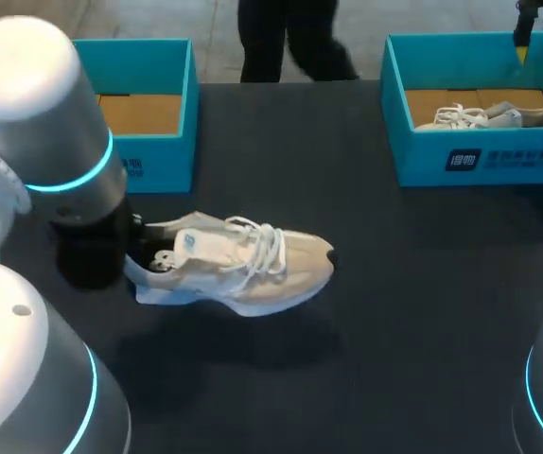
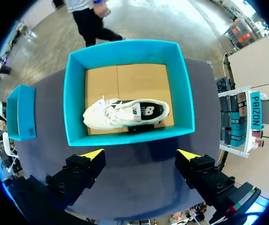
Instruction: Take the shoe out of the shoebox, open the shoe tongue, remove and reinsert the insole, then place the shoe into the shoebox
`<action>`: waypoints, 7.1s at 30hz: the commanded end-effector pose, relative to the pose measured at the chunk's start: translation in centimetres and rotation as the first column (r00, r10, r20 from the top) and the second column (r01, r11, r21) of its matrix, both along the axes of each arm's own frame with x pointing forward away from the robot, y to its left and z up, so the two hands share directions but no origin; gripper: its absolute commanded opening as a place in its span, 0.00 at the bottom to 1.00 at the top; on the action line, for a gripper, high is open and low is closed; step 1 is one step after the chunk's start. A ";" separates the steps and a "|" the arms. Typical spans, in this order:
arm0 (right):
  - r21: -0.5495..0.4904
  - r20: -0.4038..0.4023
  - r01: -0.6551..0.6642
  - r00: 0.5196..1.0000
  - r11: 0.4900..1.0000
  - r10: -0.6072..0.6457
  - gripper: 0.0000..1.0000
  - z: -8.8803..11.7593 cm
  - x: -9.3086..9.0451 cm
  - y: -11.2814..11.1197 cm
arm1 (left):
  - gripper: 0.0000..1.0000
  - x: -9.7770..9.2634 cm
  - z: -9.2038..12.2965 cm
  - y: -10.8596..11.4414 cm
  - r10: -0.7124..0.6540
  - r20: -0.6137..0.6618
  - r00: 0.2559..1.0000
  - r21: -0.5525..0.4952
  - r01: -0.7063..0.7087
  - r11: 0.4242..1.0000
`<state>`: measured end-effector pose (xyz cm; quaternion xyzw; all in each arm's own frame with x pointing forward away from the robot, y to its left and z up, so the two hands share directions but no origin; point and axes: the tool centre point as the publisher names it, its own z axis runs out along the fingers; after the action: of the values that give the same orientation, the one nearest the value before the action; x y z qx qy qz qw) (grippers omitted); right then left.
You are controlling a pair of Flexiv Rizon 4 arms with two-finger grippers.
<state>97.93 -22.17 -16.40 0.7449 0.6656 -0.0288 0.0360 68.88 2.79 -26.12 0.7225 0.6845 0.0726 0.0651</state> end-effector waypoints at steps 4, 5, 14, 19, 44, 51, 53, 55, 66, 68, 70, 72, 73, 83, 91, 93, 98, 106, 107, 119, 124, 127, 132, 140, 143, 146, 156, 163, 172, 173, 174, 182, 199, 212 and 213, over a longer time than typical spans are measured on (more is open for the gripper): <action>-0.001 0.001 0.000 1.000 1.000 0.000 1.00 0.0 -0.1 0.0 | 0.00 1.7 -2.3 -2.9 -0.003 -0.041 0.999 0.032 0.005 0.999; -0.001 0.001 0.000 1.000 1.000 0.000 1.00 0.0 -0.1 0.0 | 0.00 1.7 -2.5 -3.2 -0.006 -0.044 0.999 0.035 0.007 0.999; -0.001 0.001 0.000 1.000 1.000 0.000 1.00 0.0 -0.1 0.0 | 0.00 2.4 -4.7 -5.2 -0.002 -0.076 0.997 0.064 0.007 0.998; -0.001 0.001 0.000 1.000 1.000 0.000 1.00 0.0 -0.1 0.0 | 0.00 2.3 -5.9 -6.0 0.007 -0.102 0.995 0.076 0.001 0.997; -0.001 0.001 0.000 1.000 1.000 0.000 1.00 0.0 -0.1 0.0 | 0.00 0.5 -9.8 -8.0 0.031 -0.152 0.988 0.113 -0.013 0.993; -0.001 0.001 0.000 1.000 1.000 0.000 1.00 0.0 -0.1 0.0 | 0.00 0.6 -10.7 -8.3 0.033 -0.149 0.988 0.113 -0.016 0.993; -0.001 0.001 0.000 1.000 1.000 0.000 1.00 0.0 -0.1 0.0 | 0.00 0.7 -11.1 -8.5 0.036 -0.145 0.989 0.117 -0.019 0.993; -0.001 0.001 0.000 1.000 1.000 0.000 1.00 0.0 -0.1 0.0 | 0.00 0.8 -11.3 -8.5 0.038 -0.144 0.989 0.119 -0.021 0.993; -0.001 0.001 0.000 1.000 1.000 0.000 1.00 0.0 -0.1 0.0 | 0.00 1.4 -12.4 -9.3 0.053 -0.144 0.988 0.130 -0.034 0.991; -0.001 0.001 0.000 1.000 1.000 0.000 1.00 0.0 -0.1 0.0 | 0.00 1.4 -12.6 -9.3 0.053 -0.144 0.988 0.134 -0.034 0.990; -0.001 0.001 0.000 1.000 1.000 0.000 1.00 0.0 -0.1 0.0 | 0.00 1.5 -12.8 -9.3 0.053 -0.142 0.988 0.136 -0.033 0.990; -0.001 0.001 0.000 1.000 1.000 0.000 1.00 0.0 -0.1 0.0 | 0.00 1.5 -13.0 -9.3 0.052 -0.140 0.989 0.141 -0.032 0.990; -0.001 0.001 0.000 1.000 1.000 0.000 1.00 0.0 -0.1 0.0 | 0.00 1.5 -13.0 -9.3 0.051 -0.140 0.989 0.142 -0.031 0.989; -0.001 0.001 0.000 1.000 1.000 0.000 1.00 0.0 -0.1 0.0 | 0.00 1.7 -13.3 -9.0 0.047 -0.135 0.990 0.145 -0.027 0.989; -0.001 0.001 0.000 1.000 1.000 0.000 1.00 0.0 -0.1 0.0 | 0.49 1.9 -13.2 -8.6 0.031 -0.123 0.992 0.131 -0.015 0.991; -0.001 0.001 0.000 1.000 1.000 0.000 1.00 0.0 -0.1 0.0 | 0.73 1.9 -13.0 -8.6 0.026 -0.122 0.992 0.121 -0.011 0.993; -0.001 0.001 0.000 1.000 1.000 0.000 1.00 0.0 -0.1 0.0 | 1.00 1.8 -11.8 -8.6 0.017 -0.137 0.990 0.075 -0.006 0.997; -0.001 0.001 0.000 1.000 1.000 0.000 1.00 0.0 -0.1 0.0 | 1.00 1.2 -8.4 -8.4 0.005 -0.152 0.988 -0.012 -0.007 1.000; -0.001 0.001 0.000 1.000 1.000 0.000 1.00 0.0 -0.1 0.0 | 1.00 1.1 -7.9 -8.4 0.002 -0.153 0.988 -0.024 -0.006 1.000; -0.001 0.001 0.000 1.000 1.000 0.000 1.00 0.0 -0.1 0.0 | 1.00 -0.4 -0.7 -7.3 0.026 -0.171 0.985 -0.158 -0.054 0.986; -0.001 0.001 0.000 1.000 1.000 0.000 1.00 0.0 -0.1 0.0 | 1.00 -0.7 1.4 -6.6 0.137 -0.227 0.964 -0.186 -0.181 0.966; -0.001 0.001 0.000 1.000 1.000 0.000 1.00 0.0 -0.1 0.0 | 1.00 -0.8 2.3 -6.1 0.202 -0.258 0.945 -0.197 -0.256 0.946; -0.001 0.001 0.000 1.000 1.000 0.000 1.00 0.0 -0.1 0.0 | 1.00 -0.8 3.6 -5.1 0.306 -0.313 0.899 -0.212 -0.380 0.900; -0.001 0.001 0.000 1.000 1.000 0.000 1.00 0.0 -0.1 0.0 | 1.00 -0.6 4.6 -2.9 0.432 -0.467 0.771 -0.211 -0.572 0.793; -0.001 0.001 0.000 1.000 1.000 0.000 1.00 0.0 -0.1 0.0 | 1.00 -0.4 4.6 -2.2 0.469 -0.500 0.728 -0.208 -0.627 0.751; -0.001 0.001 0.000 1.000 1.000 0.000 1.00 0.0 -0.1 0.0 | 1.00 -0.3 4.6 -1.7 0.491 -0.533 0.689 -0.198 -0.666 0.719; -0.001 0.001 0.000 1.000 1.000 0.000 1.00 0.0 -0.1 0.0 | 1.00 -0.8 3.9 -1.0 0.560 -0.635 0.532 -0.143 -0.794 0.591; -0.001 0.001 0.000 1.000 1.000 0.000 1.00 0.0 -0.1 0.0 | 1.00 0.1 3.5 -0.5 0.603 -0.680 0.418 -0.064 -0.853 0.518; -0.001 0.001 0.000 1.000 1.000 0.000 1.00 0.0 -0.1 0.0 | 1.00 0.1 3.5 -0.5 0.603 -0.680 0.418 -0.064 -0.853 0.518; -0.001 0.001 0.000 1.000 1.000 0.000 1.00 0.0 -0.1 0.0 | 1.00 0.1 3.5 -0.5 0.603 -0.680 0.418 -0.064 -0.853 0.518; -0.001 0.001 0.000 1.000 1.000 0.000 1.00 0.0 -0.1 0.0 | 1.00 0.1 3.5 -0.5 0.603 -0.680 0.418 -0.064 -0.853 0.518; -0.001 0.001 0.000 1.000 1.000 0.000 1.00 0.0 -0.1 0.0 | 1.00 0.1 3.5 -0.5 0.603 -0.680 0.418 -0.064 -0.853 0.518; -0.001 0.001 0.000 1.000 1.000 0.000 1.00 0.0 -0.1 0.0 | 1.00 1.4 -0.7 1.3 0.462 -0.857 -0.231 0.320 -0.939 0.124; -0.001 0.001 0.000 1.000 1.000 0.000 1.00 0.0 -0.1 0.0 | 1.00 0.6 -4.1 0.2 0.305 -0.921 -0.240 0.292 -0.947 0.135; -0.001 0.001 0.000 1.000 1.000 0.000 1.00 0.0 -0.1 0.0 | 1.00 0.7 -4.3 0.2 0.294 -0.928 -0.231 0.280 -0.950 0.136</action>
<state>97.93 -22.16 -16.40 0.7448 0.6657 -0.0288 0.0360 69.83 3.16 -29.57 0.0130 0.8611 -0.4852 -0.1513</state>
